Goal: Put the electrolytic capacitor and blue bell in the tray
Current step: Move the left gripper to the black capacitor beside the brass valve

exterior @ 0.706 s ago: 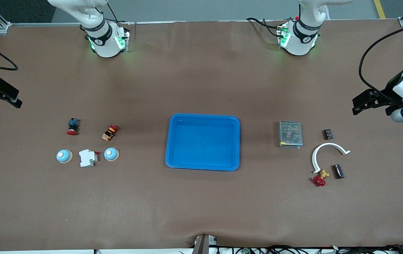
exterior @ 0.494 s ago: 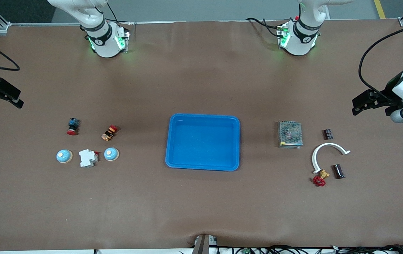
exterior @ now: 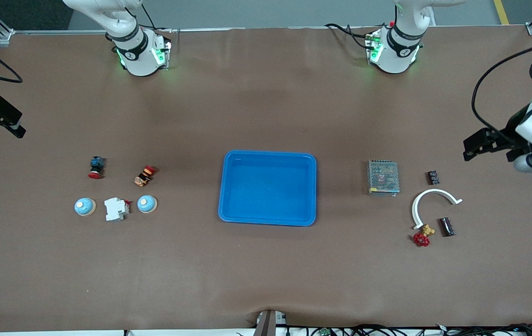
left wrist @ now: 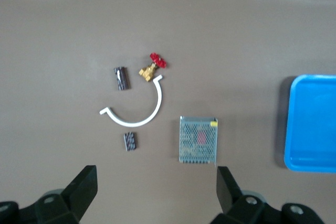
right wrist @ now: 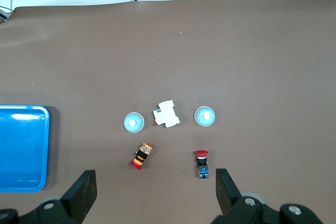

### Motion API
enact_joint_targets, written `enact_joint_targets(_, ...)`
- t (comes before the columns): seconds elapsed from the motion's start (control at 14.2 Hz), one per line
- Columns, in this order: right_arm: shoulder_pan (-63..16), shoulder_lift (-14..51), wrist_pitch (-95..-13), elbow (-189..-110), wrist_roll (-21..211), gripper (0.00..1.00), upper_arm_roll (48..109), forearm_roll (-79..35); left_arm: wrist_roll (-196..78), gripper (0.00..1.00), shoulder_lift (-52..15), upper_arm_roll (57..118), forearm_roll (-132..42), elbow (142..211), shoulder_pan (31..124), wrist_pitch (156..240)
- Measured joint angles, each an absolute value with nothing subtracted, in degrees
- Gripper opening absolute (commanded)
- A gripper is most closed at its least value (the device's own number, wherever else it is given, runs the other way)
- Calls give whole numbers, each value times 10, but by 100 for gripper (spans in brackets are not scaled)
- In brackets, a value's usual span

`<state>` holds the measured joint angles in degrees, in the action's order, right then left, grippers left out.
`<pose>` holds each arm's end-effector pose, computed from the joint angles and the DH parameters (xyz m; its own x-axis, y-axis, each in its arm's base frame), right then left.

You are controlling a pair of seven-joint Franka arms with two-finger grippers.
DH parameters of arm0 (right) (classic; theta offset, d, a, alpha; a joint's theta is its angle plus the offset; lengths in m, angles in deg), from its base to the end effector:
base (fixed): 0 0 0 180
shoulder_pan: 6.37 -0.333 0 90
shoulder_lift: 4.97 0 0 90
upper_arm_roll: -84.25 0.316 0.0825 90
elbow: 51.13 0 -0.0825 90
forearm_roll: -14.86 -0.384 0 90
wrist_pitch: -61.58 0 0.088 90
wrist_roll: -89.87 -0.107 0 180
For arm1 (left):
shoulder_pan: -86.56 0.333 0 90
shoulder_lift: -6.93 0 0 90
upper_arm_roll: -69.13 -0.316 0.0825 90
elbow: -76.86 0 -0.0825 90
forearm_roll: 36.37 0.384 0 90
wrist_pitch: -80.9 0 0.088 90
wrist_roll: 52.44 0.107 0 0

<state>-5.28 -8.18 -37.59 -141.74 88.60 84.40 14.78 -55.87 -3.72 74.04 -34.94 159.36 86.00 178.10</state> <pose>0.5524 -0.0089 0.6662 0.9782 -0.0384 0.2039 -0.0380 -0.9993 -0.0058 0.6205 -0.0520 0.5894 0.9968 -0.0359 0.0717 -0.0356 -0.9994 -0.0048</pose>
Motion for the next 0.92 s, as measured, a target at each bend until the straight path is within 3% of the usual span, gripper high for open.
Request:
enact_joint_targets(0.56,-53,-83,-377,-1403,886,100,846,148,-568,100,-160,740,-349,1587,882,1908)
enact_joint_targets(0.92,-53,-83,-371,-1398,887,100,846,148,-567,100,-194,739,-349,1583,907,1925)
